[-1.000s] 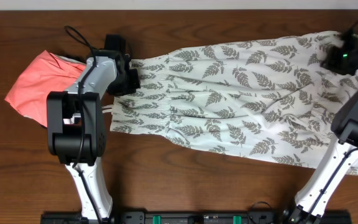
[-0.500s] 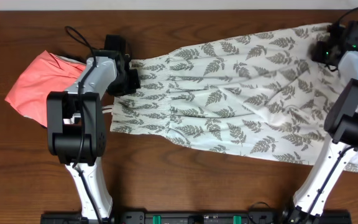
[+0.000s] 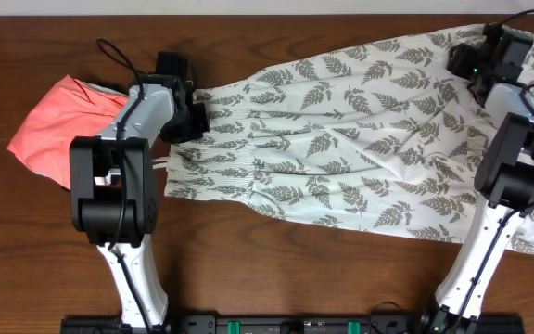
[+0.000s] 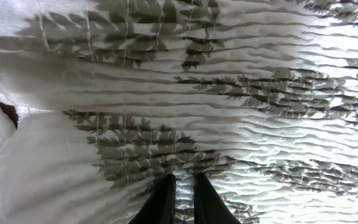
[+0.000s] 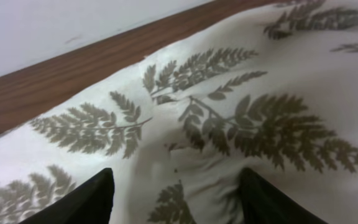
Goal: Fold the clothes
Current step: 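Release the top right corner and withdraw the right gripper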
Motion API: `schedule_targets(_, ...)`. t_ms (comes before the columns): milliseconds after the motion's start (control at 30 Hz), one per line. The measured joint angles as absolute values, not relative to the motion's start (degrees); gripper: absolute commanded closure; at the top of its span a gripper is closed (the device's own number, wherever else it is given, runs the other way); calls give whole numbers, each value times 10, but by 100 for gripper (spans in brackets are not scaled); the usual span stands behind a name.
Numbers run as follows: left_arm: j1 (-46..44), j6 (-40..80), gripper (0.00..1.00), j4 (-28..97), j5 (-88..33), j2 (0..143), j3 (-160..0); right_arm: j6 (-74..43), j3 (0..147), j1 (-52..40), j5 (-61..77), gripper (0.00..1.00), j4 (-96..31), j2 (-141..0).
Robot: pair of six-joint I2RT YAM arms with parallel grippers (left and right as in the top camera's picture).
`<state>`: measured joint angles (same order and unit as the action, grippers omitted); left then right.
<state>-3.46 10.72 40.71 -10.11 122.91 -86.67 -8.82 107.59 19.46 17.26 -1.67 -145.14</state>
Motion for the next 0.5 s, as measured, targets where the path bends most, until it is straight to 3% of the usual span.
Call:
schedule_targets(200,-35,107,87,407,-101,1229,-867,-88,1067,238,200,36,-164,-1389)
schedule_targets(500,-35,107,87,408,-101,1229,-867,-87,1072,402,136,32,-522,-1166)
